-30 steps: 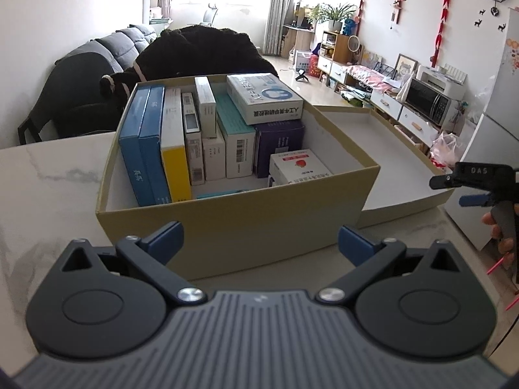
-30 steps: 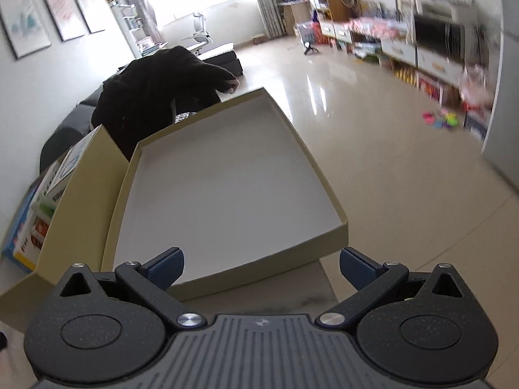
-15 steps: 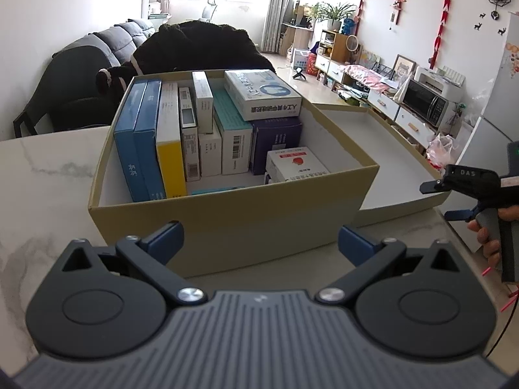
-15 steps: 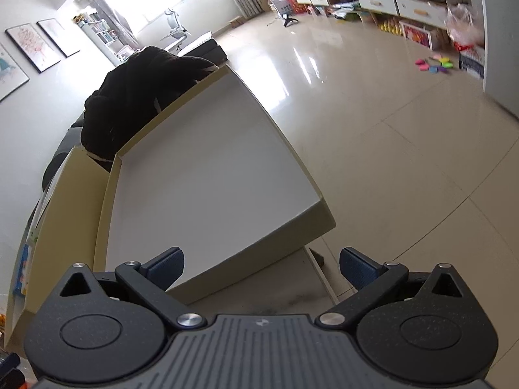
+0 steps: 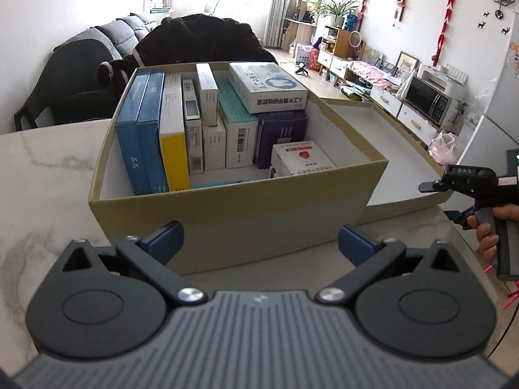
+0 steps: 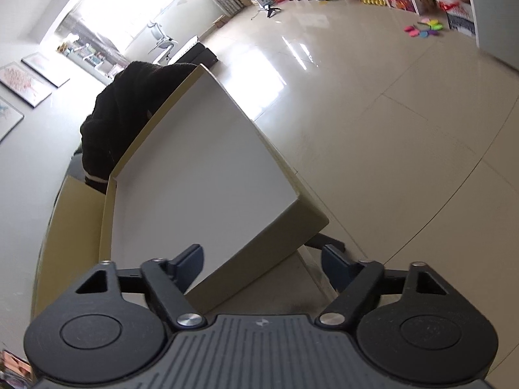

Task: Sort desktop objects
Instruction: 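Close the right gripper on the rim of the tan lid, then lift and tilt the tan lid up by its rim with the right gripper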

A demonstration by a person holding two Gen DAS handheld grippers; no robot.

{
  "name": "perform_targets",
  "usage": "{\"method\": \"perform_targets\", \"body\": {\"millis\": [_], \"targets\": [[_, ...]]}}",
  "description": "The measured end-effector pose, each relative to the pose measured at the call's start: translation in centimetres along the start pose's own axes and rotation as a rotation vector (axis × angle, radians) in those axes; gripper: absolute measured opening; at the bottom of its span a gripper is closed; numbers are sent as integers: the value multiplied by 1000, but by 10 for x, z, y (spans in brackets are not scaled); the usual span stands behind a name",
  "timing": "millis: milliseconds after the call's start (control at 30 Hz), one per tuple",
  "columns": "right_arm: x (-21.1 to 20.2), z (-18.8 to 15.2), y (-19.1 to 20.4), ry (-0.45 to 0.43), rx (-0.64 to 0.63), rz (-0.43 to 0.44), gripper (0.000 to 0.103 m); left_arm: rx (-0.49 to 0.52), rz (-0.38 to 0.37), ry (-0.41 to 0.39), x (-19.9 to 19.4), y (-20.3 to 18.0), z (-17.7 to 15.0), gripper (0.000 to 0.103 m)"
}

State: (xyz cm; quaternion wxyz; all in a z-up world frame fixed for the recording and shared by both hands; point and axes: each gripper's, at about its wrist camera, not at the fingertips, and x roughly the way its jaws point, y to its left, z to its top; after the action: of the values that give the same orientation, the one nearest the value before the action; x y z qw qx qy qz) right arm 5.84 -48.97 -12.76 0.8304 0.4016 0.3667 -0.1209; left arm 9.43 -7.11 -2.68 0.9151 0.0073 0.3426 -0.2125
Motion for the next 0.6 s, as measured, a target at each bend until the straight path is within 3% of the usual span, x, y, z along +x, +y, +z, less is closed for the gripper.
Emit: {"method": "perform_targets", "body": {"millis": [233, 367, 600], "targets": [[-4, 9, -13, -26, 64, 29, 66, -6, -4, 6, -1, 0, -1, 103], [-12, 12, -15, -60, 73, 41, 53, -4, -10, 4, -4, -1, -2, 103], [-20, 12, -27, -70, 147, 69, 48, 5, -13, 6, -8, -2, -5, 103]]}}
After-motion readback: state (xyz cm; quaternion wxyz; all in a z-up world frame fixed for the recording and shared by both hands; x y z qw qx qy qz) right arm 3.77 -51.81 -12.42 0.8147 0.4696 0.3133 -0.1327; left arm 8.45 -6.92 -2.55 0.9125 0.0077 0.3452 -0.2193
